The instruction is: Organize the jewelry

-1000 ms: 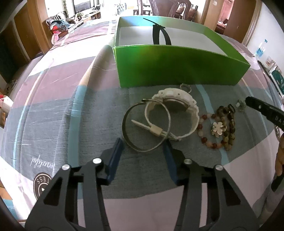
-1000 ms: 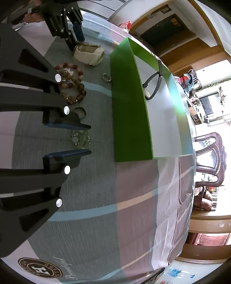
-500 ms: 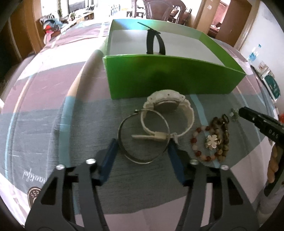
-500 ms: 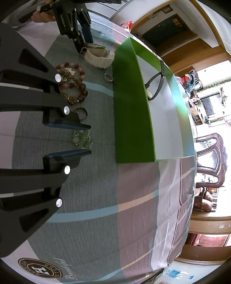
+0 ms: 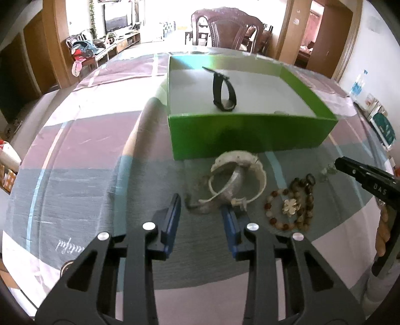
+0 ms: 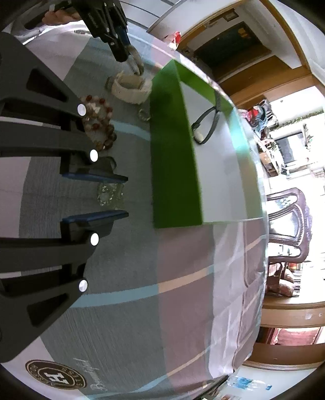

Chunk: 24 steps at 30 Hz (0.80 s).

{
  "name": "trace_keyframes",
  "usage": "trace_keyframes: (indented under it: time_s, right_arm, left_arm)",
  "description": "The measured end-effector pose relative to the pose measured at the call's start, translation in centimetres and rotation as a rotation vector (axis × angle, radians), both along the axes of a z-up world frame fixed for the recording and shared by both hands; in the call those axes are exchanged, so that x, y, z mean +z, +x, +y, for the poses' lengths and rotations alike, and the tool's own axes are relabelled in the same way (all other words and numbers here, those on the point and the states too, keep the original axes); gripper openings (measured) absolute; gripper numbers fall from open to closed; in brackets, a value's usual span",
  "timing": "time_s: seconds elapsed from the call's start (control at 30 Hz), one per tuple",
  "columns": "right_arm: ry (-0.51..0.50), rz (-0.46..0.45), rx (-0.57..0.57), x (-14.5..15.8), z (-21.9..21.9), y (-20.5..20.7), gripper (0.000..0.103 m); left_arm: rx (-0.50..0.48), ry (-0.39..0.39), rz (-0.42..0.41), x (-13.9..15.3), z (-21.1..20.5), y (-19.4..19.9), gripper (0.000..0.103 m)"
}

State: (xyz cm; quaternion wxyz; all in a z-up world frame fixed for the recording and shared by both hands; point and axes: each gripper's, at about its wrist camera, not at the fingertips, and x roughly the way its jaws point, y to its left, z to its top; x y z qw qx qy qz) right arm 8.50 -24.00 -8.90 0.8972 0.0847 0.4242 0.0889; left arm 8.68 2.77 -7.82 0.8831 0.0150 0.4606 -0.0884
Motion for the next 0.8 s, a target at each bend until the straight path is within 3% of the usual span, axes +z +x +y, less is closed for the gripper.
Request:
trace_keyframes:
  time_s: [0.27, 0.47, 0.63, 0.8]
  right_arm:
    - [0.014, -0.031, 0.001, 1.3, 0.0, -0.4, 0.022]
    - [0.008, 0.006, 0.011, 0.2, 0.4, 0.1, 0.022]
    - [0.008, 0.018, 0.015, -0.2, 0.4, 0.4, 0.022]
    - [0.004, 0.029, 0.023, -0.7, 0.7, 0.4, 0.022]
  left_arm:
    - [0.006, -0.009, 0.008, -0.1, 0.4, 0.0, 0.034]
    - [0.018, 0.003, 0.035, -1.2, 0.9, 0.5, 0.045]
    - [0.004, 0.008, 0.051, -2.0, 0.6, 0.8, 0.069]
    - [-0.012, 0.013, 0.075, -3.0, 0.1, 1.6, 0.070]
